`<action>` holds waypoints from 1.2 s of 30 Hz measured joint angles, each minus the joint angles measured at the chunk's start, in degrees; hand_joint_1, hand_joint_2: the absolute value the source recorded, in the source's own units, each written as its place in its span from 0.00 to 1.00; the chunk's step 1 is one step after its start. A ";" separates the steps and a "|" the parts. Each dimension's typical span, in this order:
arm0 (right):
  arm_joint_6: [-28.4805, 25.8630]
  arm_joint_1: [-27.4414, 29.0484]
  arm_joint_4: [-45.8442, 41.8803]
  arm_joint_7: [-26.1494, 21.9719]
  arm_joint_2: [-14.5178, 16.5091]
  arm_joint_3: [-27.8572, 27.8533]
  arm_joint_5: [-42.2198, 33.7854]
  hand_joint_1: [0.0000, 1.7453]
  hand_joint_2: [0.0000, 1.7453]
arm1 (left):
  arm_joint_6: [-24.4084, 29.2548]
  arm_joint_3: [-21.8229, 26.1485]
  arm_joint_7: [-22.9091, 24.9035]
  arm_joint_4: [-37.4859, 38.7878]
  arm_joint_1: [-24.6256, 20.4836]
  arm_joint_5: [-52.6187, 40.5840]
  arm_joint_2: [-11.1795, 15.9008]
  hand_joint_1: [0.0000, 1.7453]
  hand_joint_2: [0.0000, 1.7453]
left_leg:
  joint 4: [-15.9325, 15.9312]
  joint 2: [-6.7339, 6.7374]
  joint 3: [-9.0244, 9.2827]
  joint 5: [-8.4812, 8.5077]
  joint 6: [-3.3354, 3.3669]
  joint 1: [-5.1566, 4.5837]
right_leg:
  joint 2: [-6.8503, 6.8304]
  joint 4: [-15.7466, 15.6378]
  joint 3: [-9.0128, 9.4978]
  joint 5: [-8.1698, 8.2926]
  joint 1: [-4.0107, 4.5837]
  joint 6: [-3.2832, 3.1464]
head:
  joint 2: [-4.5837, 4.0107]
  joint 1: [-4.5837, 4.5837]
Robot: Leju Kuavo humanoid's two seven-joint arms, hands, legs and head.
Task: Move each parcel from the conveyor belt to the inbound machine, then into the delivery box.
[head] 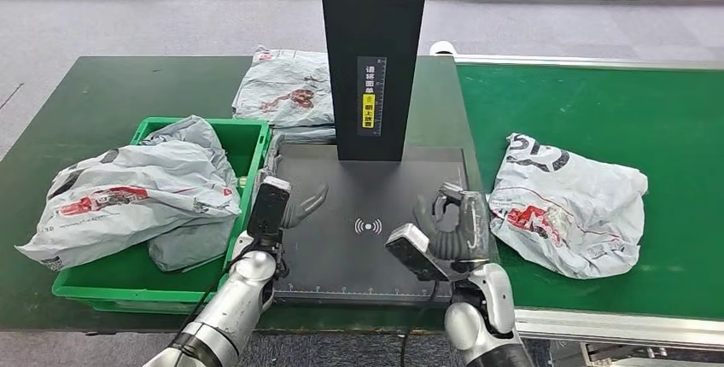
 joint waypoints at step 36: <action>-8.36 -3.73 13.16 13.98 -2.29 -14.24 7.46 0.00 1.00 | -1.66 0.02 1.32 -1.17 -0.13 1.28 -2.30 0.00 1.00 | 0.05 0.03 0.00 -0.02 0.03 -0.09 | 0.06 -0.06 -0.03 0.05 -0.08 0.07 | 0.00 -0.02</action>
